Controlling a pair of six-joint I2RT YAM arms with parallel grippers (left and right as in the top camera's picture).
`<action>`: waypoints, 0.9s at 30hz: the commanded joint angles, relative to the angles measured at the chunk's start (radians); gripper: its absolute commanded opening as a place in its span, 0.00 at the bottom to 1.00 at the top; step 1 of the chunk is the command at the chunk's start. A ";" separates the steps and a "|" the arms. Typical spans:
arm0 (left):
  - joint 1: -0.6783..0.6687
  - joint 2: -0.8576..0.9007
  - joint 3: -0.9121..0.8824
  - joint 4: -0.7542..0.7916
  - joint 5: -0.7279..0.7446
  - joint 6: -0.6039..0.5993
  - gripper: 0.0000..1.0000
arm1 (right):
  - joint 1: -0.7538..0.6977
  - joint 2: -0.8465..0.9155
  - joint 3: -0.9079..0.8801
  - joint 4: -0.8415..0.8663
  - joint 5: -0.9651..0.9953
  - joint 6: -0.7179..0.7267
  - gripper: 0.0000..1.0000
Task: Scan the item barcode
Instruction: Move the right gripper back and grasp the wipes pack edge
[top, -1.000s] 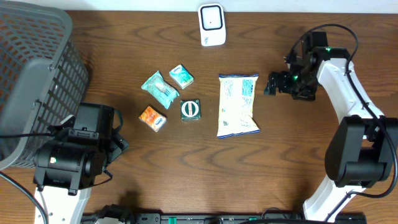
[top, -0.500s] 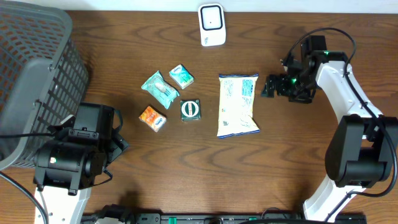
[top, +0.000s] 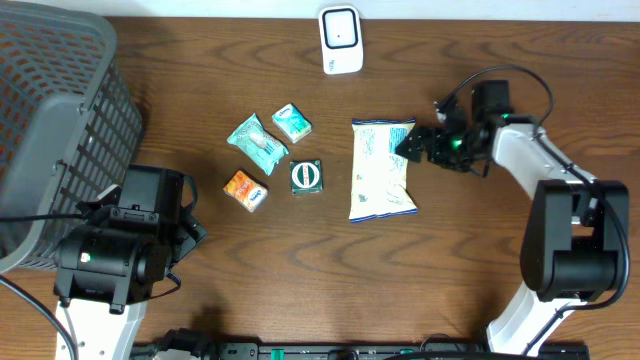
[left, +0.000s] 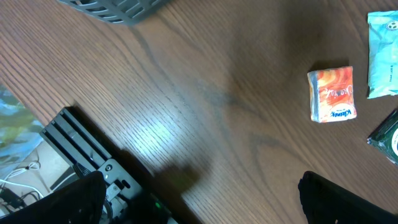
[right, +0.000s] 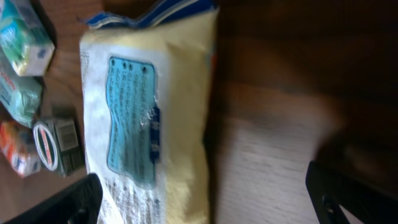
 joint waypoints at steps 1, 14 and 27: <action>0.004 -0.005 0.019 -0.003 -0.016 -0.010 0.98 | 0.059 -0.016 -0.042 0.065 -0.037 0.077 0.99; 0.004 -0.005 0.019 -0.003 -0.016 -0.009 0.98 | 0.214 0.079 -0.050 0.109 0.154 0.177 0.63; 0.004 -0.005 0.019 -0.003 -0.016 -0.009 0.98 | 0.138 -0.004 -0.002 0.113 -0.251 0.176 0.01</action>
